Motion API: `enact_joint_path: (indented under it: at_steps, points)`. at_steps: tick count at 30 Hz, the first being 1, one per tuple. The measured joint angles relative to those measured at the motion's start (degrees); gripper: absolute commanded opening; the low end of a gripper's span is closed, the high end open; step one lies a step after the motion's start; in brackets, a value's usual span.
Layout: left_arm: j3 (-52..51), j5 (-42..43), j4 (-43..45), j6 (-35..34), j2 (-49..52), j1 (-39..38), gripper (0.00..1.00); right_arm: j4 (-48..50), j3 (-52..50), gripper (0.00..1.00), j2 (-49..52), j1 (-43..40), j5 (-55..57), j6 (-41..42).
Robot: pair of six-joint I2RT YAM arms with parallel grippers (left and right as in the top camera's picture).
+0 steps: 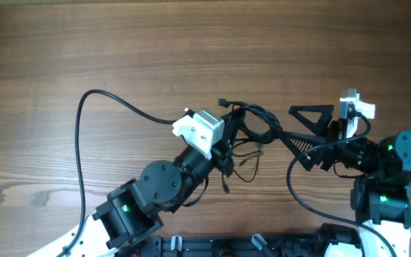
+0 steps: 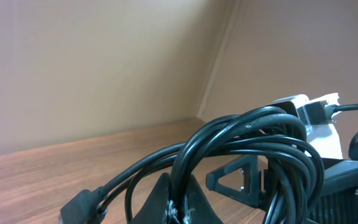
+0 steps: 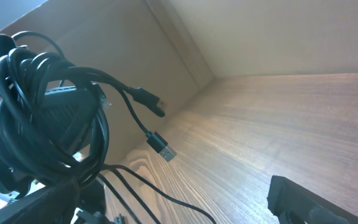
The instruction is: Untangle cables
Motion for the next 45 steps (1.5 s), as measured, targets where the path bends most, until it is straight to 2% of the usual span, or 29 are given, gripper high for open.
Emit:
enact_joint_path:
  at_steps: [4, 7, 11, 21, 28, 36, 40, 45]
  points:
    - [0.0, 0.9, -0.1, -1.3, 0.1, 0.0, 0.04, 7.4, -0.1, 1.0, 0.0, 0.0, -3.1, 0.4]
    - [0.0, 5.9, 1.8, -2.6, 1.1, 0.0, 0.04, 7.5, -0.1, 1.0, 0.0, 0.0, -4.2, 0.7]
    - [0.0, 8.4, 2.1, -3.3, 3.0, 0.0, 0.04, 7.6, -0.1, 1.0, 0.0, 0.0, -4.3, 0.7]
    - [0.0, 6.2, 7.2, -5.5, 3.6, 0.0, 0.04, 10.8, -0.1, 1.0, 0.0, 0.0, -8.5, 0.4]
    - [0.0, 11.9, 7.6, -7.1, 6.3, 0.0, 0.04, 11.1, -0.1, 1.0, 0.0, 0.0, -10.0, 0.4]
    - [0.0, 12.5, 7.6, -7.9, 7.3, 0.0, 0.04, 13.7, -0.1, 1.0, 0.0, 0.0, -11.1, 0.7]
    - [0.0, 15.2, 7.6, -8.2, 7.3, 0.1, 0.04, 13.3, -0.1, 1.0, 0.0, 0.0, -9.3, 3.7]
    - [0.0, 18.6, 5.9, -8.2, 7.3, 0.1, 0.04, 12.2, -0.1, 1.0, 0.0, 0.0, 0.6, 7.5]
